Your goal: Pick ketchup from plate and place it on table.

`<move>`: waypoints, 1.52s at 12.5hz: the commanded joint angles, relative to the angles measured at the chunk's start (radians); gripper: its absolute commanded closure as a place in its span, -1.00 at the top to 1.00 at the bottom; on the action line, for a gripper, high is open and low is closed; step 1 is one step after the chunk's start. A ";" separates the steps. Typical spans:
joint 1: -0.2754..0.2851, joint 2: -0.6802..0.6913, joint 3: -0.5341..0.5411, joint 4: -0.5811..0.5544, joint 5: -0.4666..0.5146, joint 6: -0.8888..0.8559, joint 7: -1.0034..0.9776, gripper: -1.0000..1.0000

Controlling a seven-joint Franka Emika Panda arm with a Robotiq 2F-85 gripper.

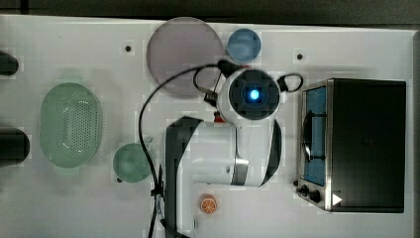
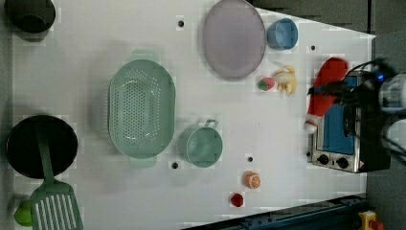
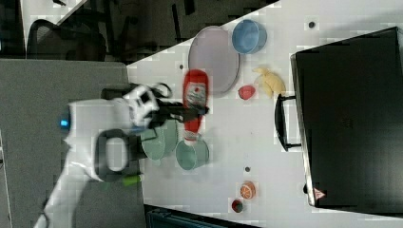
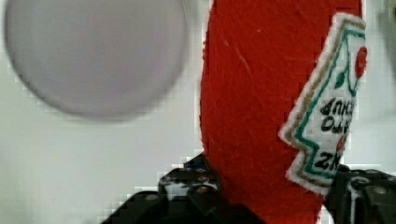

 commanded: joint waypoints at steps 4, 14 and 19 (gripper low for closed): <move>0.013 0.063 -0.004 -0.199 -0.005 0.184 -0.013 0.19; 0.013 0.053 -0.004 -0.149 -0.001 0.209 0.044 1.00; 0.014 -0.156 -0.004 0.053 -0.002 -0.120 0.379 1.00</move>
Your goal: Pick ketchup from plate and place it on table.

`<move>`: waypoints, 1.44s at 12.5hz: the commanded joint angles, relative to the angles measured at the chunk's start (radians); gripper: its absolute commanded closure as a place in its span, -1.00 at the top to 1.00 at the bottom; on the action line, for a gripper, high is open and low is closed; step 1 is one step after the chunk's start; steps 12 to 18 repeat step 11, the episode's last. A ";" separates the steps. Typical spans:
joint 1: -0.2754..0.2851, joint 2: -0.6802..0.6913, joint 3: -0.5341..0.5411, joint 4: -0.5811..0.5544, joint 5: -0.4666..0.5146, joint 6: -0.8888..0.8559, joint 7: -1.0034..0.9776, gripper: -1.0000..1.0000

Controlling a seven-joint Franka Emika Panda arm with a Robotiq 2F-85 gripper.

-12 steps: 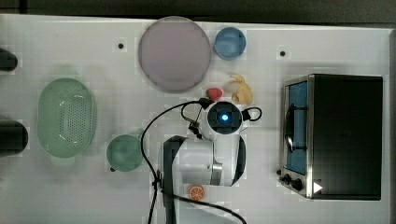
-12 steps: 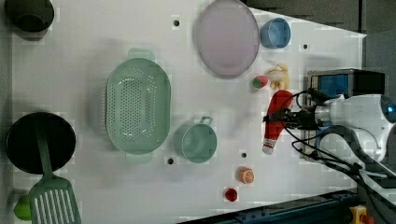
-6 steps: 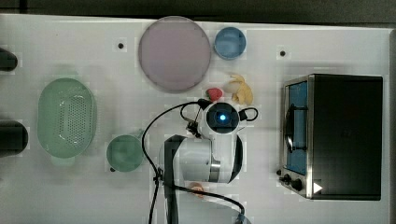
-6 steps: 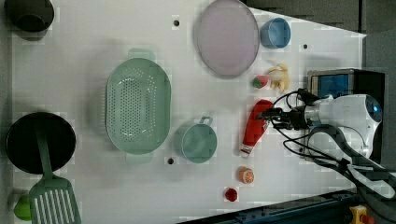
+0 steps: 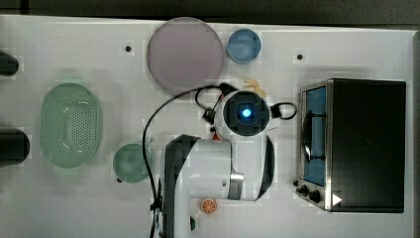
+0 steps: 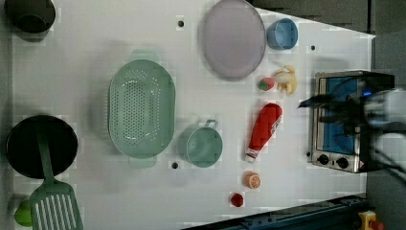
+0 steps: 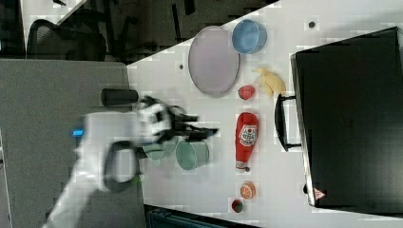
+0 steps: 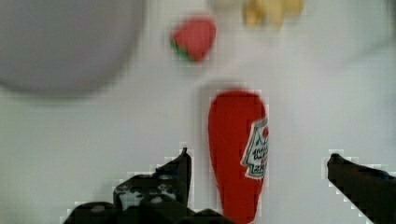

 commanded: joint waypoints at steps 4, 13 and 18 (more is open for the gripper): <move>0.000 -0.143 0.011 0.288 0.013 -0.374 0.363 1.00; 0.001 -0.139 0.010 0.422 0.014 -0.584 0.363 1.00; 0.001 -0.139 0.010 0.422 0.014 -0.584 0.363 1.00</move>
